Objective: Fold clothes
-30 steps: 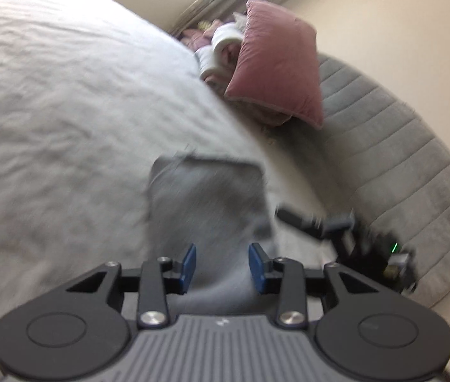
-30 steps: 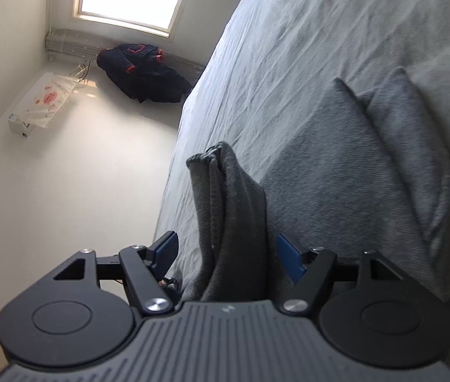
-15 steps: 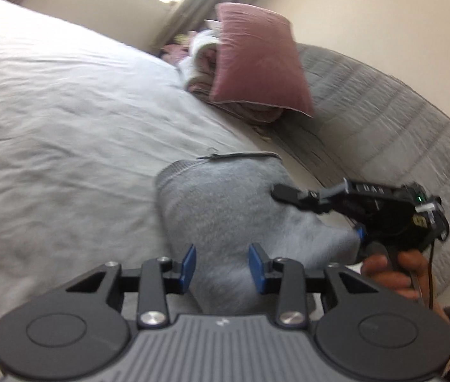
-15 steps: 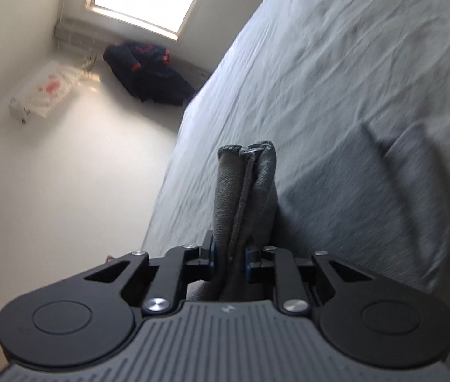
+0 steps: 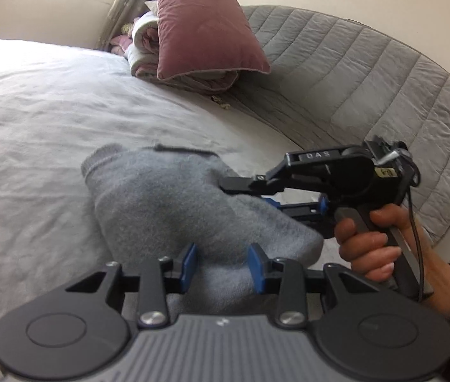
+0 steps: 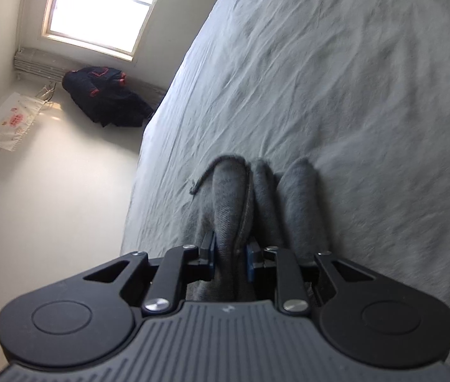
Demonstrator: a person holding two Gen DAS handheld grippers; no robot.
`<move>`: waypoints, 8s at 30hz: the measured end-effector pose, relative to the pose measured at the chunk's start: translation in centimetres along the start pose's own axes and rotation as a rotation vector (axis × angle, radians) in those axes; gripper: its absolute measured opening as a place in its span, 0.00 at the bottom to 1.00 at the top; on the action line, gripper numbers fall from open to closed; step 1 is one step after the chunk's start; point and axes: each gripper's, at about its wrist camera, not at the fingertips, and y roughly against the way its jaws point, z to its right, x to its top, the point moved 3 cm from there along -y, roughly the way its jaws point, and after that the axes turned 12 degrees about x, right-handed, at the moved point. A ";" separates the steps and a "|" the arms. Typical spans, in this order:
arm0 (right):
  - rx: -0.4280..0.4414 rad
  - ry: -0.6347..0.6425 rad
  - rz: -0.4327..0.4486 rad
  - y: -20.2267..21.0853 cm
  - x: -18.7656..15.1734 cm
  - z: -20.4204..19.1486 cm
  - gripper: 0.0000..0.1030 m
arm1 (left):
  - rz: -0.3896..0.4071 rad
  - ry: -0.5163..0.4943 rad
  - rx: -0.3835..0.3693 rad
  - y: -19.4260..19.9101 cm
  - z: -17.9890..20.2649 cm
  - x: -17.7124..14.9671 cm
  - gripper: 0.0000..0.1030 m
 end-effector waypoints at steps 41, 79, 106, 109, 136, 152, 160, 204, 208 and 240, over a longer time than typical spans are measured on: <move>-0.121 0.276 -0.061 0.6 -2.6 -1.3 0.38 | -0.077 -0.134 -0.167 -1.7 3.8 -1.5 0.26; 0.024 0.000 -0.102 1.2 -3.9 0.3 0.24 | 0.079 -0.067 0.207 -0.7 -2.4 1.8 0.43; -0.116 0.275 0.013 4.0 -3.8 -2.3 0.44 | 0.111 -0.144 0.113 -1.2 0.7 1.9 0.45; -0.102 0.312 0.030 2.8 -3.4 -2.6 0.44 | 0.115 -0.155 0.120 -1.8 0.7 2.1 0.45; -0.269 0.478 -0.032 -0.6 -3.9 -0.7 0.56 | 0.114 -0.349 0.116 -0.1 3.4 -1.3 0.57; -0.221 0.486 -0.200 3.7 -8.4 -0.3 0.65 | 0.055 -0.420 0.076 4.9 3.0 -5.6 0.65; -0.160 0.355 -0.198 5.3 -7.8 -0.1 0.67 | -0.049 -0.288 -0.009 5.3 0.8 -3.3 0.73; 0.001 -0.085 -0.030 5.5 -7.5 0.8 0.69 | -0.148 0.521 0.086 0.3 -6.9 0.7 0.62; -0.019 -0.080 -0.012 5.4 -7.9 0.4 0.70 | -0.146 0.477 0.099 -0.4 -8.1 2.6 0.71; -0.016 -0.111 0.057 4.8 -6.3 -0.2 0.39 | -0.275 0.507 0.026 -6.9 -7.1 3.5 0.31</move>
